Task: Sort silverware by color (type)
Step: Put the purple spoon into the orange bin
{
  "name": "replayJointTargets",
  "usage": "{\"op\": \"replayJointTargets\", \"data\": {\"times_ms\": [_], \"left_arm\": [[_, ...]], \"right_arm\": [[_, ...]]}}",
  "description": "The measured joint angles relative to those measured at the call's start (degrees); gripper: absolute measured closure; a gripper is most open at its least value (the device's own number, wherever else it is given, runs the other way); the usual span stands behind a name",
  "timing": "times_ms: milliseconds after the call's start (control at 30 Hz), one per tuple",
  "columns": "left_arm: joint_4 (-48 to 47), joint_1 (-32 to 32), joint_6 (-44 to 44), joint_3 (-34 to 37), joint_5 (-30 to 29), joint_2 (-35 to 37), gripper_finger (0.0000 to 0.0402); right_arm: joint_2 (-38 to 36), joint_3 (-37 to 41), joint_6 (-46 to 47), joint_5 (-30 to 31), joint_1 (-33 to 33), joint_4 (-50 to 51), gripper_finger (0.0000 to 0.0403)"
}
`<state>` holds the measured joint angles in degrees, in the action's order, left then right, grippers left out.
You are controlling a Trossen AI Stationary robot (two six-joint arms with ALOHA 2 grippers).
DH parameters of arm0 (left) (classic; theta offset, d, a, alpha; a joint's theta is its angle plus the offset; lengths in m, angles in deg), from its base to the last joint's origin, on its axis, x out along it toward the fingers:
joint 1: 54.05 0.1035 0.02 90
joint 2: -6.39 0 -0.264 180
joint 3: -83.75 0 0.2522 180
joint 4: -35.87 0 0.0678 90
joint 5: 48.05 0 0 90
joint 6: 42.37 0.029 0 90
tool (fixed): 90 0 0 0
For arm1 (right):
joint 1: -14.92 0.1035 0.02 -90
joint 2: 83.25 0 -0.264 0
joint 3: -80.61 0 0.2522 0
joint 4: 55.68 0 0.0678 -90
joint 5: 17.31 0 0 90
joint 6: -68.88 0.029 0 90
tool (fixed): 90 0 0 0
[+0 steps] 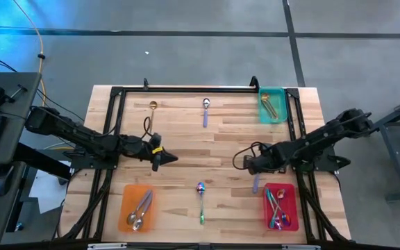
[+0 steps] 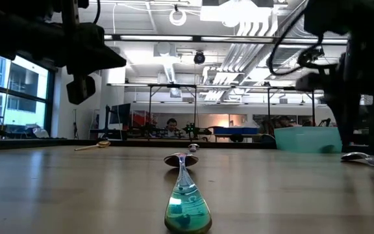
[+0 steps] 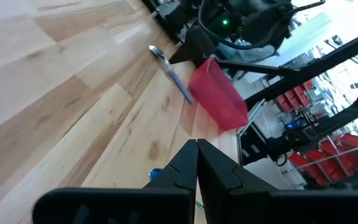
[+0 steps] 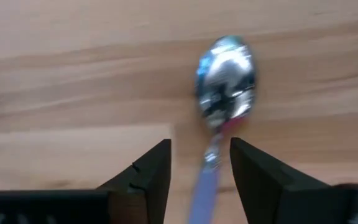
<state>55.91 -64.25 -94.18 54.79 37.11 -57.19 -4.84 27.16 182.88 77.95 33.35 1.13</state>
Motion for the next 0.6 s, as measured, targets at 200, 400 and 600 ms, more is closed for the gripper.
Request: {"op": "replayJointTargets", "data": {"times_ms": [200,400,600], "left_arm": [[0.0,0.0,-0.2,0.5,-0.2,0.0,0.0401],[0.0,0.0,-0.2,0.5,-1.9,0.0,0.0401],[-0.4,0.0,-0.6,0.5,-2.1,-0.2,0.0401]], "right_arm": [[0.0,3.3,0.1,-0.4,-0.5,-1.8,0.0275],[-0.5,8.2,0.4,-0.8,-0.5,-7.7,0.0293],[-0.3,8.1,-6.0,-0.6,-0.7,-7.2,0.0359]]}}
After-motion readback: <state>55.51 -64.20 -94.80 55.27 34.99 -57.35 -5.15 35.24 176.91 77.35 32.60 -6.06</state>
